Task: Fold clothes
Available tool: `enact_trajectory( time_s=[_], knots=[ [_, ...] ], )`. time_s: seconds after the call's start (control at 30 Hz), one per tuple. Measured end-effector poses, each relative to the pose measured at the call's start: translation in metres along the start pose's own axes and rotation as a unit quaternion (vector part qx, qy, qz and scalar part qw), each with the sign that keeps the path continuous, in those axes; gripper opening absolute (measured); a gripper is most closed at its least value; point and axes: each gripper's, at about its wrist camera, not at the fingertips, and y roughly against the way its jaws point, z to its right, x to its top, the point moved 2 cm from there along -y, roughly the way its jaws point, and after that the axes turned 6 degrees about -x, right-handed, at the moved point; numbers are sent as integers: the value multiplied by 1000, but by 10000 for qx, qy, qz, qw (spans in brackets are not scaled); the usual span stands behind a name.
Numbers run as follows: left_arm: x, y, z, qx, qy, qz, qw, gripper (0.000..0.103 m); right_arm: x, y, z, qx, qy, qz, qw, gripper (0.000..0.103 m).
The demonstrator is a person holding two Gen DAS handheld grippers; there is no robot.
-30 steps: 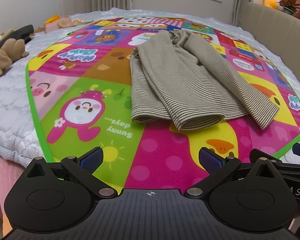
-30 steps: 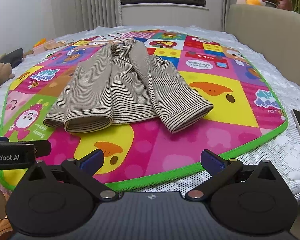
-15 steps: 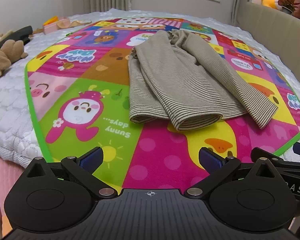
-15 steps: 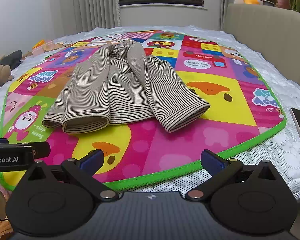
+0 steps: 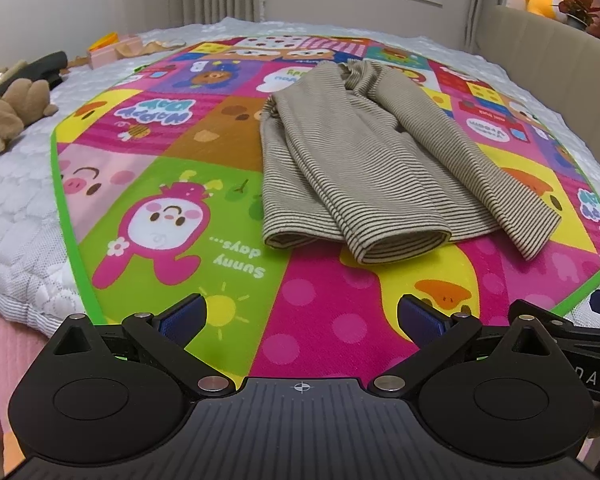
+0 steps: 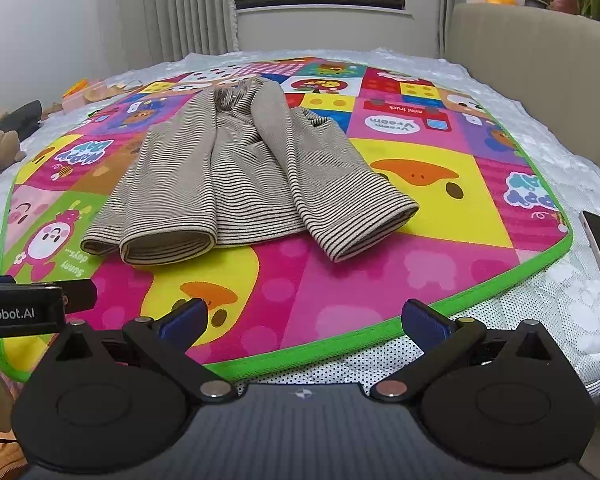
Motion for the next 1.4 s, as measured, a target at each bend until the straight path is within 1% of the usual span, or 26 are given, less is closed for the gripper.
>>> enact_trajectory(
  time_s=[0.7,1.03,1.1,1.2,1.27,1.4],
  knots=[
    [0,-2,0,7,-27,15,10000,103,4,-2,-3,-15,53,29,10000,103],
    [0,-6,-2,-8,-22,-11,10000,103,7,-9,-3,-14,50,-27,10000,103],
    [3,-10,-3,-161,-55,-4,9999,103,8,-13,-2,30,25,-38,10000,103],
    [13,-18,-8,-451,-87,129,9989,103,9,-20,-1,90,-1,-60,9999,103],
    [25,-26,-14,-626,-144,312,9974,103,11,-27,2,108,-13,-76,9999,103],
    [50,-50,-20,-892,-215,331,9952,103,23,-42,12,151,-226,12,9996,103]
  ],
)
